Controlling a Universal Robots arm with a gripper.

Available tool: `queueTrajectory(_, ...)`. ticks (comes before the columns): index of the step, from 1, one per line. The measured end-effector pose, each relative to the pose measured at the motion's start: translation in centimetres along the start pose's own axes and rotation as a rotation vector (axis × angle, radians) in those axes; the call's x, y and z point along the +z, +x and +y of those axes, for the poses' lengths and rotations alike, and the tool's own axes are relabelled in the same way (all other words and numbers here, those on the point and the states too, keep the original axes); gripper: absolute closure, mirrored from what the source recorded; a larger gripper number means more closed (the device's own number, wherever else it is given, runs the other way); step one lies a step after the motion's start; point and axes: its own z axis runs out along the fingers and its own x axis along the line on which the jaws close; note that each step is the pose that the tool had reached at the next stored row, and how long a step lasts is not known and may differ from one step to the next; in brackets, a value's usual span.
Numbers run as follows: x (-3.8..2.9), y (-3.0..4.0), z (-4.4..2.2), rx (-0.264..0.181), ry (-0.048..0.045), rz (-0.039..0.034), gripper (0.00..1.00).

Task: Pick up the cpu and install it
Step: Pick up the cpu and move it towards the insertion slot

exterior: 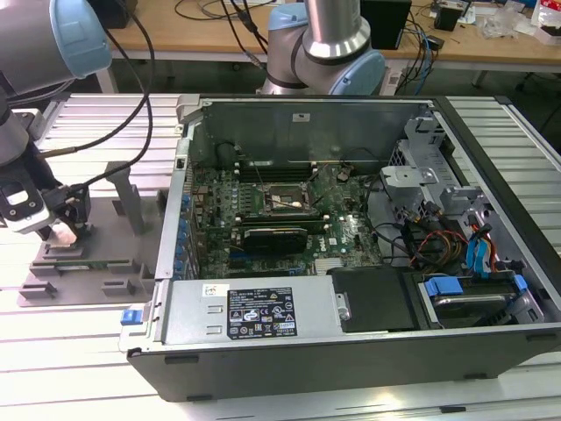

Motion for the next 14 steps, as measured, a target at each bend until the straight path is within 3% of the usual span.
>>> queueTrajectory(5,0.49,0.01,-0.02,0.000,-0.0002,0.0000,0.45)
queueTrajectory(10,0.55,0.01,-0.02,0.000,-0.0002,0.0000,0.45)
queueTrajectory(11,0.55,0.01,-0.02,0.000,-0.0002,0.0000,0.38)
queueTrajectory(14,0.58,-0.01,-0.02,0.000,-0.0004,-0.0002,0.38)
